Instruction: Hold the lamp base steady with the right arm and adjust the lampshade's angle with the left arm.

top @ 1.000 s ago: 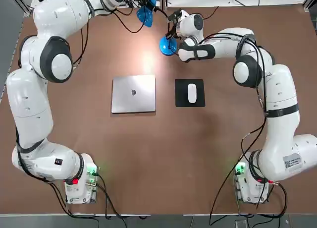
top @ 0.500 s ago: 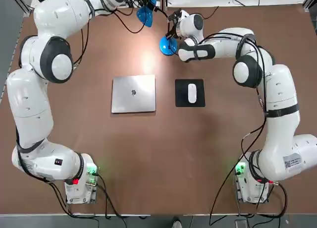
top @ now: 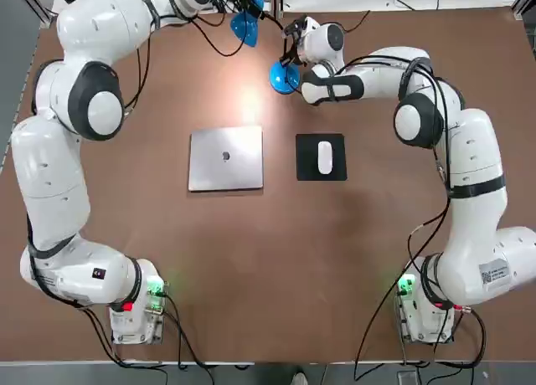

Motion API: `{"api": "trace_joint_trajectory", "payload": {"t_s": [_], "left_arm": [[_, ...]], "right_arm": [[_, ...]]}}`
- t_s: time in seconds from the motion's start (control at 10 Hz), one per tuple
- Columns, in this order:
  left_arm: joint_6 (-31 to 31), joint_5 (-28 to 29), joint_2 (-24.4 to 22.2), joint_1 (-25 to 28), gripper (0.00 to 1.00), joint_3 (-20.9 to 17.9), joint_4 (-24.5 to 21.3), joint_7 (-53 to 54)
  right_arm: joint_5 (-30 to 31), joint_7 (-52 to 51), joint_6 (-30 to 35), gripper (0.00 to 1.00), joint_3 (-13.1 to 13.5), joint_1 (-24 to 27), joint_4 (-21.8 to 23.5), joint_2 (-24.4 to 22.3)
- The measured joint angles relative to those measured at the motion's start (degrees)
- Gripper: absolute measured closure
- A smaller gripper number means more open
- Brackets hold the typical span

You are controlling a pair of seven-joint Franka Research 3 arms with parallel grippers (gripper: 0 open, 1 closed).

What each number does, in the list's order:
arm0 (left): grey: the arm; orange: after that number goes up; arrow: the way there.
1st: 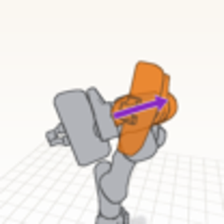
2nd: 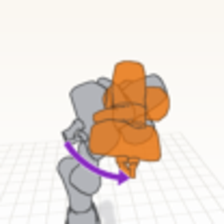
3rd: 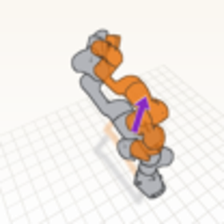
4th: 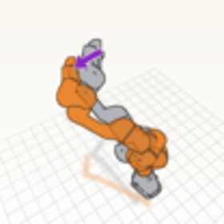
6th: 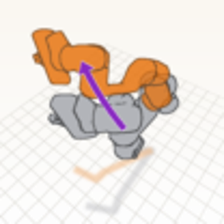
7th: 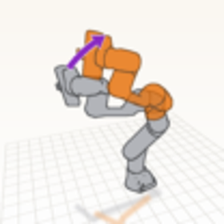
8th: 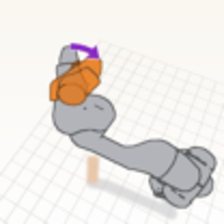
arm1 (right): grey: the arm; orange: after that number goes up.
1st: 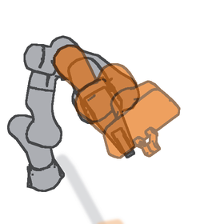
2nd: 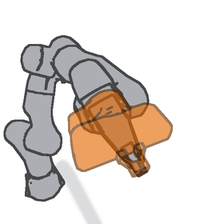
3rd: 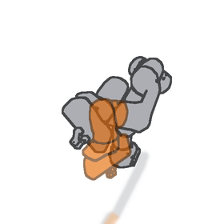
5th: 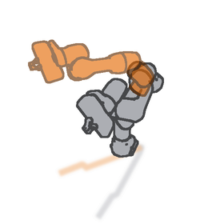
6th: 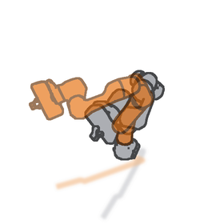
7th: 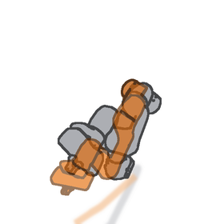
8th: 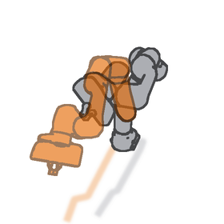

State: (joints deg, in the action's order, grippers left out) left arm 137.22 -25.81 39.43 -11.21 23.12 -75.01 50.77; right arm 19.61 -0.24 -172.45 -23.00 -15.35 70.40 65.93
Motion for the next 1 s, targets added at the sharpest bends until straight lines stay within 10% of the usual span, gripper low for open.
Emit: {"api": "trace_joint_trajectory", "payload": {"t_s": [1.0], "left_arm": [[-6.61,1.73,0.27,-1.20,0.43,-0.92,2.66,-15.43]], "right_arm": [[0.54,-0.15,0.00,0.85,0.02,-0.08,-0.04,0.00]]}}
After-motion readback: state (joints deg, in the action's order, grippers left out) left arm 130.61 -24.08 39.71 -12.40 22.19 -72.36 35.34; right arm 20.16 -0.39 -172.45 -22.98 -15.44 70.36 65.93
